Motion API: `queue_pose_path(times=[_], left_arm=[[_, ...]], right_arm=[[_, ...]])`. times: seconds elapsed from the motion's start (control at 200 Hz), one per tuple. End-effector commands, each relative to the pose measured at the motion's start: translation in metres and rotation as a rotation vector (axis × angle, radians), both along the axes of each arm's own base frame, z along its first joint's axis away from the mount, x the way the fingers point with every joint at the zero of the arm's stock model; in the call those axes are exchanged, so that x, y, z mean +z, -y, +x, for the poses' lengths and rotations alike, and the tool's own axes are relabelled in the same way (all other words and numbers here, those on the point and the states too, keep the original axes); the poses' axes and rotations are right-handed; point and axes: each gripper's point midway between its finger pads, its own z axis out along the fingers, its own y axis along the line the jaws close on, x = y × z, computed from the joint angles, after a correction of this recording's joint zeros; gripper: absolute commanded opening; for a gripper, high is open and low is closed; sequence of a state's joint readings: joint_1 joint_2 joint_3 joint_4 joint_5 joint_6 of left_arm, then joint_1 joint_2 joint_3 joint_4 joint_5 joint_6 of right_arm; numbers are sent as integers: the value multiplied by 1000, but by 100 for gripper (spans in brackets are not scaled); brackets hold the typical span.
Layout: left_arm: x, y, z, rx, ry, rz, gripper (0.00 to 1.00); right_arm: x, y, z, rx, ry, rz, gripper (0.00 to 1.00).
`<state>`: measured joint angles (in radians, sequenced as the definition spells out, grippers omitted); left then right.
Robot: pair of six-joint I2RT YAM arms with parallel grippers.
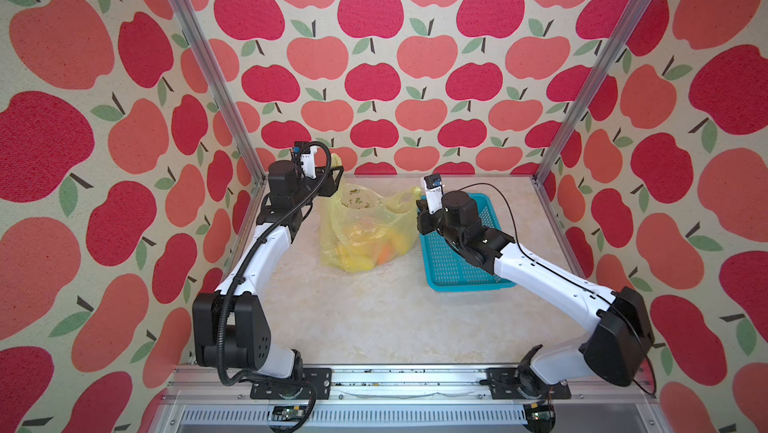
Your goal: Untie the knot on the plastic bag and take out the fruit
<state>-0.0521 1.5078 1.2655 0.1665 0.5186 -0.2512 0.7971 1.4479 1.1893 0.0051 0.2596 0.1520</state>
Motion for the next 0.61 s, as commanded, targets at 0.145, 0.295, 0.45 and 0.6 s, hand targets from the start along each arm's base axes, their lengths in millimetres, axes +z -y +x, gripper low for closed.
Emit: queue_pose_path(times=[0.145,0.295,0.45,0.6], left_arm=[[15,-7,-23,62,26,17,90],[1,-1,-48,66,30,70,97],[-12,3,-63,62,-11,92,100],[-10,41,-80,23,26,143,95]], right_arm=[[30,-12,-11,49,39,72,0],[26,-14,-16,59,33,73,0],[25,-14,-18,58,31,66,0],[28,-13,-20,60,40,74,0]])
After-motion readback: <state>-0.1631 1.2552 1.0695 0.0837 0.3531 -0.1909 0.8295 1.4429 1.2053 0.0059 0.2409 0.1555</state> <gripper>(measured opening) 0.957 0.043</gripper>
